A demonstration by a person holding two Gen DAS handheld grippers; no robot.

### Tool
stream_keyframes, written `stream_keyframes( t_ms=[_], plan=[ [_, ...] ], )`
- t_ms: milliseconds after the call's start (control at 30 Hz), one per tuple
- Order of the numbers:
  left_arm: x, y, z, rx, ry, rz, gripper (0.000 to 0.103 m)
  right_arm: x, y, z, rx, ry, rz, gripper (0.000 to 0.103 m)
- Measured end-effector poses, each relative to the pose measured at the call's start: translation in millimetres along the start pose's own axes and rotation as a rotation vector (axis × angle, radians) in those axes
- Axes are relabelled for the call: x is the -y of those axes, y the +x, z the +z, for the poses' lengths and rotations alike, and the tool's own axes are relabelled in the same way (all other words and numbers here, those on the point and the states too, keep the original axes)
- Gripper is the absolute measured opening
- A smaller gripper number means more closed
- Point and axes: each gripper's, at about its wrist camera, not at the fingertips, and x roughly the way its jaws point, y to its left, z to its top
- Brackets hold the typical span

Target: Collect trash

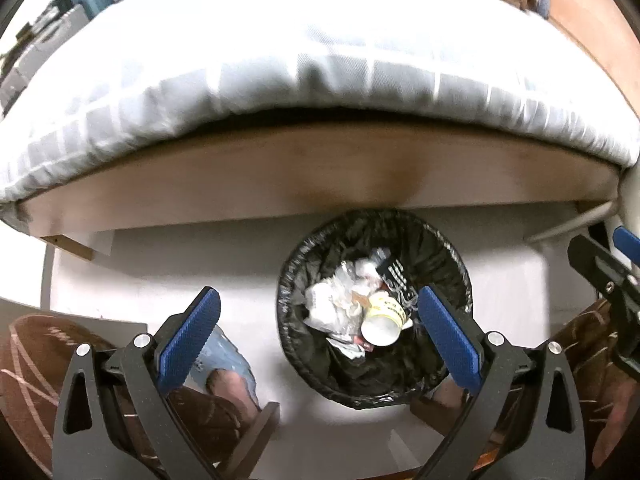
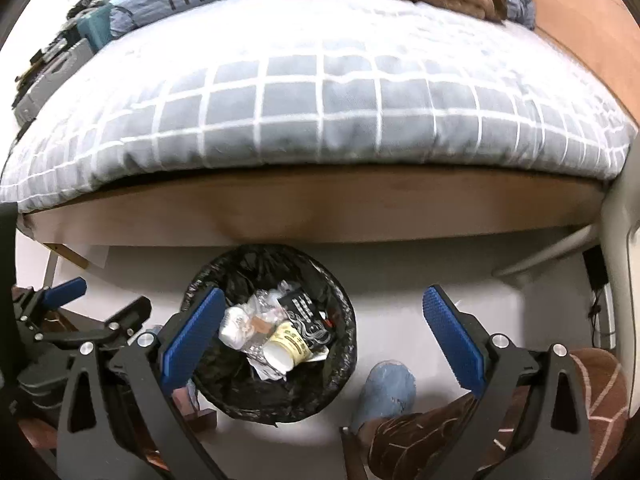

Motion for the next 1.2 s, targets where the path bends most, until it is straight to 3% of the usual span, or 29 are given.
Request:
stream_keyframes(
  t_ms=[300, 733, 1200],
  plan=[
    [-22, -89, 9, 0.161, -0.027, 0.000, 0.097, -20, -75, 18, 0.112, -0.029, 0.018, 0.095],
    [-36, -208, -4, 0.285, -0.027, -0.027, 0.097, -26, -188, 20, 0.231, -0.031, 0.002, 0.095],
    [-31, -229, -9, 0.312, -0.014, -0.042, 0.097, -18, -207, 15, 0.245, -0.016, -0.020, 0.095]
  ],
)
